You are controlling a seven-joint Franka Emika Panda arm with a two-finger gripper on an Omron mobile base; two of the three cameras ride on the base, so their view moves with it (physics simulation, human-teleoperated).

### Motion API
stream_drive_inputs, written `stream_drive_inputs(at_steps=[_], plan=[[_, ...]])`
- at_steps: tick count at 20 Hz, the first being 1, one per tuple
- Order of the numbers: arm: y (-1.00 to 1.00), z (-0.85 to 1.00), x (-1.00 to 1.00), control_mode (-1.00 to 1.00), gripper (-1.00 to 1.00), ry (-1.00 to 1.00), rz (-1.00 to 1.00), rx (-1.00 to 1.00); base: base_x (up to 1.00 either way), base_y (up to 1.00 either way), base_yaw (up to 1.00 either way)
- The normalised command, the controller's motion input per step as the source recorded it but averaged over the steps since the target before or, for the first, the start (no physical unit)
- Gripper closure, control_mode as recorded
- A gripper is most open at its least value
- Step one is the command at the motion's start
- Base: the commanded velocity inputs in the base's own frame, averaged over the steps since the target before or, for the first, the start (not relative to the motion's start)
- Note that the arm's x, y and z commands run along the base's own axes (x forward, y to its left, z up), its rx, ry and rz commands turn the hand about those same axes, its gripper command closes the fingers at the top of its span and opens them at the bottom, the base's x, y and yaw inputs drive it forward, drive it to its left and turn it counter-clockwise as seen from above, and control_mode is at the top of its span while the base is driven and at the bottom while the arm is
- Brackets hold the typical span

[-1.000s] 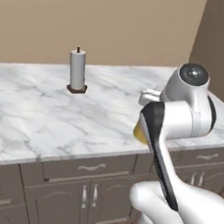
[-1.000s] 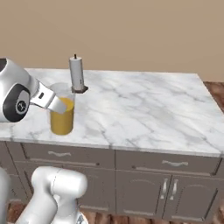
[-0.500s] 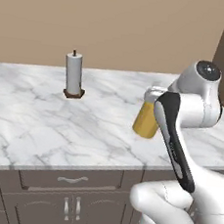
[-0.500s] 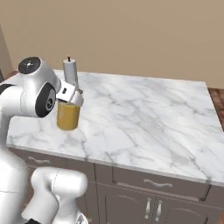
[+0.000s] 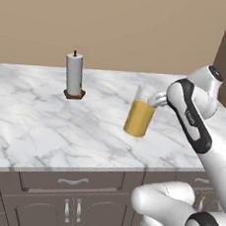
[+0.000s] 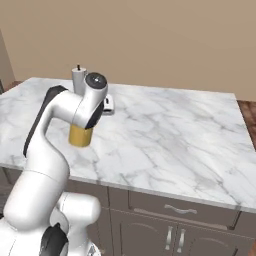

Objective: Place the pitcher and cup on the dining counter for serving.

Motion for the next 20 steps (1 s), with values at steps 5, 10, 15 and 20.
stream_drive_inputs(at_steps=[5, 10, 15, 20], plan=[[0.54, -0.25, 0.54, -1.0, 1.0, 0.0, 0.26, -0.12, 0.0, 0.0, 0.0], [0.79, -0.32, 0.8, -1.0, 1.0, 0.0, 0.18, -0.11, 0.0, 0.0, 0.0], [0.57, -0.56, 0.38, -1.0, 1.0, 0.0, 0.18, -0.07, 0.0, 0.0, 0.0], [0.34, -0.71, 0.11, -1.0, 1.0, 0.0, 0.17, -0.08, 0.0, 0.0, 0.0]])
